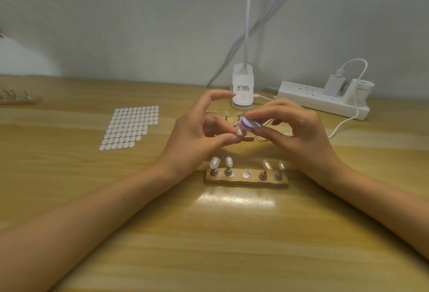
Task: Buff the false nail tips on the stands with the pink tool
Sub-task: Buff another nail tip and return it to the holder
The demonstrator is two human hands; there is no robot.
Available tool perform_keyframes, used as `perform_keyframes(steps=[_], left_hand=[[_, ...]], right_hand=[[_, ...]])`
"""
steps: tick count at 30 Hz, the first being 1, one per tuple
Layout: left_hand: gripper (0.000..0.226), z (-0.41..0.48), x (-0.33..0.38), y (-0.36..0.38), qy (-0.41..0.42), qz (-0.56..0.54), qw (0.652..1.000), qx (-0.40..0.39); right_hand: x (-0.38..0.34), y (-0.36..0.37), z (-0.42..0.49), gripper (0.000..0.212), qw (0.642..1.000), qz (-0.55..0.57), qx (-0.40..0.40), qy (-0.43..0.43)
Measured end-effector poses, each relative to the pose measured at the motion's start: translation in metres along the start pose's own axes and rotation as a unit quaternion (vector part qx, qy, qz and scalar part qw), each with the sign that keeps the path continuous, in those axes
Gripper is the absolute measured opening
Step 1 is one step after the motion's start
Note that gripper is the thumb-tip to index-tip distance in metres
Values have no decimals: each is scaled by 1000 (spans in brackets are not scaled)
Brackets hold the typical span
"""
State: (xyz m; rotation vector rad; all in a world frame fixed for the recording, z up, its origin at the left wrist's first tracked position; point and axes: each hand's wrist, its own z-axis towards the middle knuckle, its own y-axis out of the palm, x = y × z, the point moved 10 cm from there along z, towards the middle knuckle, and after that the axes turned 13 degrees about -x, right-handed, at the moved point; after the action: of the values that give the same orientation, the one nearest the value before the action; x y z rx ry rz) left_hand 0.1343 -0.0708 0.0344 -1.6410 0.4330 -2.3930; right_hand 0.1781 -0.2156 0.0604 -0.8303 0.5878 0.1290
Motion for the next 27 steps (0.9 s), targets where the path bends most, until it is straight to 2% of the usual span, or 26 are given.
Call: perform_keyframes(steps=[4, 8, 11, 14, 18, 21, 27], left_hand=[[52, 0, 2, 3, 2, 4, 1000, -10], [48, -1, 2, 3, 2, 17, 1000, -7], [44, -1, 4, 4, 11, 24, 1000, -12], [45, -1, 4, 4, 10, 26, 1000, -13], [42, -1, 5, 5, 17, 29, 999, -17], [43, -2, 4, 3, 14, 39, 999, -10], [39, -2, 6, 5, 13, 31, 999, -13]], right_hand=[[-16, 10, 0, 24, 998, -20, -26, -55], [-10, 2, 1, 24, 999, -6, -6, -33], [-17, 8, 0, 25, 997, -23, -25, -63], [-9, 1, 1, 26, 999, -13, -4, -32], [-19, 9, 1, 24, 997, -10, -30, -65], [-9, 1, 2, 25, 1000, 4, -9, -28], [-14, 3, 1, 25, 999, -9, -11, -52]])
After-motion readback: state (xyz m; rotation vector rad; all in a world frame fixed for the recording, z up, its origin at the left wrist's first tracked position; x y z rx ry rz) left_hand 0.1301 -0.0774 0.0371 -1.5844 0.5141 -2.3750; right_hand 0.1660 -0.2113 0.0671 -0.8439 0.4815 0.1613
